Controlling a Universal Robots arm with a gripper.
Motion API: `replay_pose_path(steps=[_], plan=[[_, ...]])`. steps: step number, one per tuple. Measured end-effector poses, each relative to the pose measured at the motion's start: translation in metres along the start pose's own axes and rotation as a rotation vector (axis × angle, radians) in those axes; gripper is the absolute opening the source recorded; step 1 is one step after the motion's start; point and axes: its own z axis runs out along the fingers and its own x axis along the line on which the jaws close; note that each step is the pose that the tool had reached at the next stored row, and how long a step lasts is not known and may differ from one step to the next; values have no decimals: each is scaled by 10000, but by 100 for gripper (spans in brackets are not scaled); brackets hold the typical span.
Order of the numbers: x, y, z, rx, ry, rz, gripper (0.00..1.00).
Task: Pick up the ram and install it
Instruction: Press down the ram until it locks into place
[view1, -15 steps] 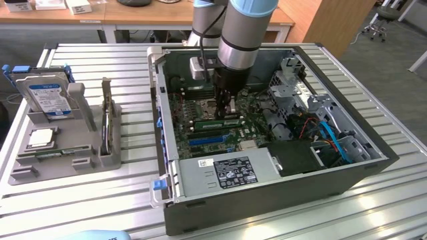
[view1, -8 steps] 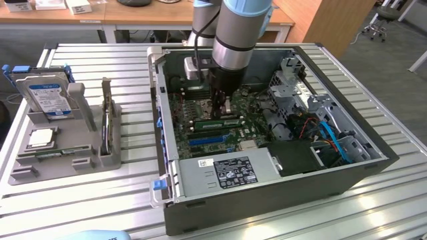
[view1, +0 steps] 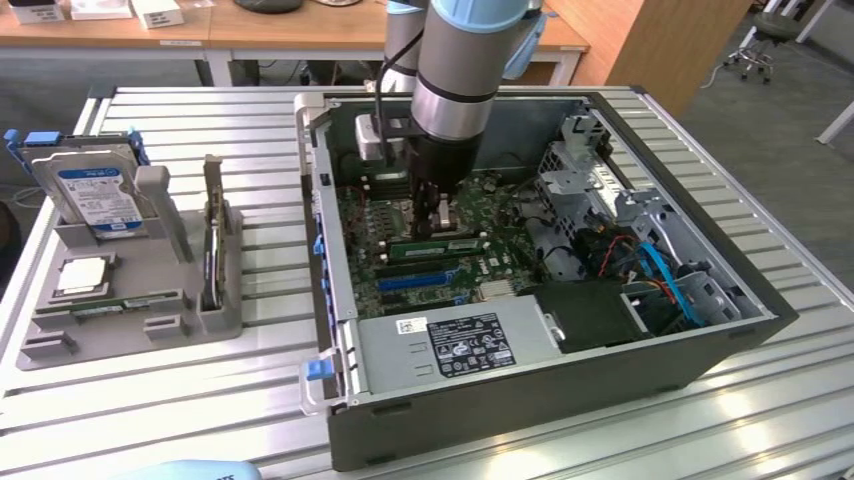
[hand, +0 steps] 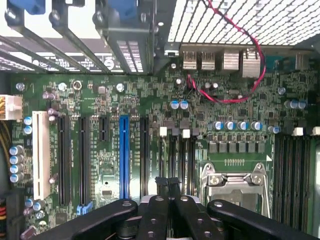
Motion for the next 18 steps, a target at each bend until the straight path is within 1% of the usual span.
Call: replay_pose_path(steps=[13,18], plan=[[25,0,-1,0,3,-1,10],[27,0,16,-1,3,-1,10]])
